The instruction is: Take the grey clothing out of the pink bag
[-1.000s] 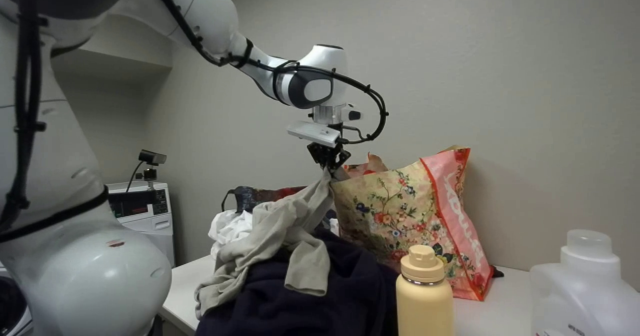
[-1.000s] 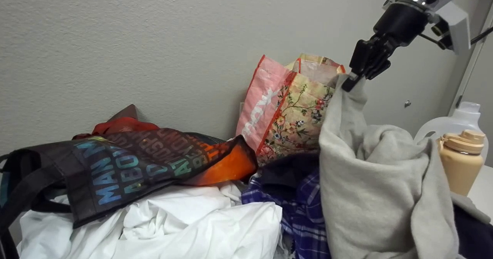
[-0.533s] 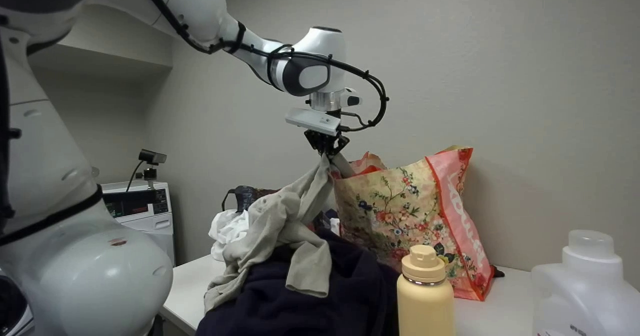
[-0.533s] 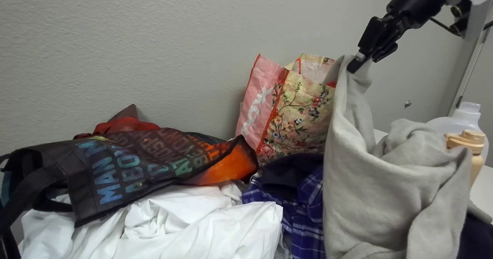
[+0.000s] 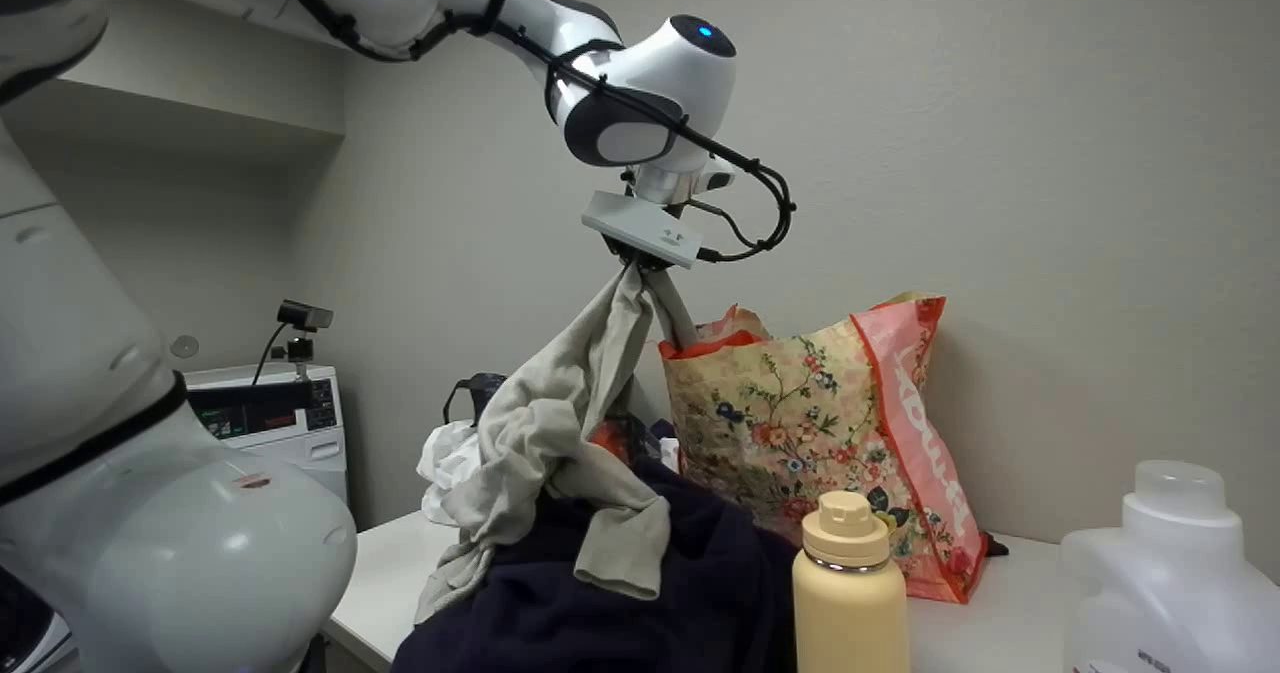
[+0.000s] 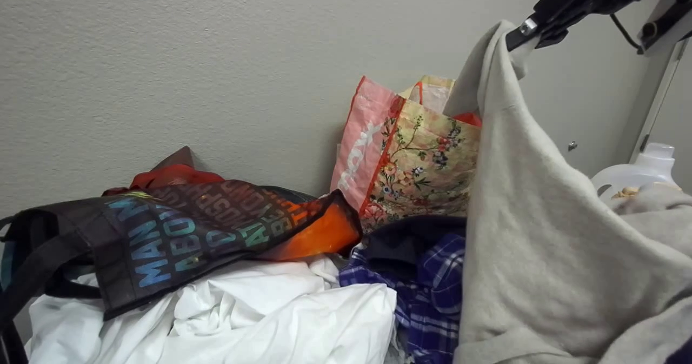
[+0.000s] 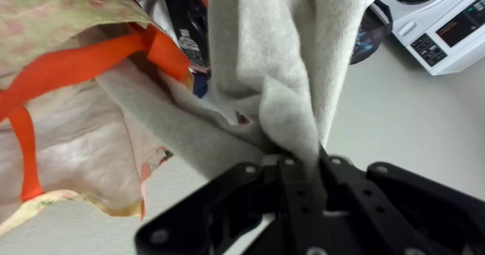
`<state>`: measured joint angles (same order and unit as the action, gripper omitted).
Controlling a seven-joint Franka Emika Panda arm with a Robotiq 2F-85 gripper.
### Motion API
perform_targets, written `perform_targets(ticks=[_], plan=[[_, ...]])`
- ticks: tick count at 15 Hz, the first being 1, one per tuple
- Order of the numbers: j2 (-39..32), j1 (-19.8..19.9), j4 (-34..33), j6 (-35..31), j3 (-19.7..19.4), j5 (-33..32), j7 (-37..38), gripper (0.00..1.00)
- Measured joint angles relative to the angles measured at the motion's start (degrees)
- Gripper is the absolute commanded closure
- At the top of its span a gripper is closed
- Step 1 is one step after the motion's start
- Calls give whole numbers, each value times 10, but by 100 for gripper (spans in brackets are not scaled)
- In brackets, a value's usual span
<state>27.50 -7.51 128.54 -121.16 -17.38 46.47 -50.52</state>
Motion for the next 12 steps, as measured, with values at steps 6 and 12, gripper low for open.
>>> perform_targets(ticks=[6, 12], plan=[[20, 12, -35, 103, -10, 80, -131, 94], [3, 27, -139, 205, 26, 49, -135, 94]])
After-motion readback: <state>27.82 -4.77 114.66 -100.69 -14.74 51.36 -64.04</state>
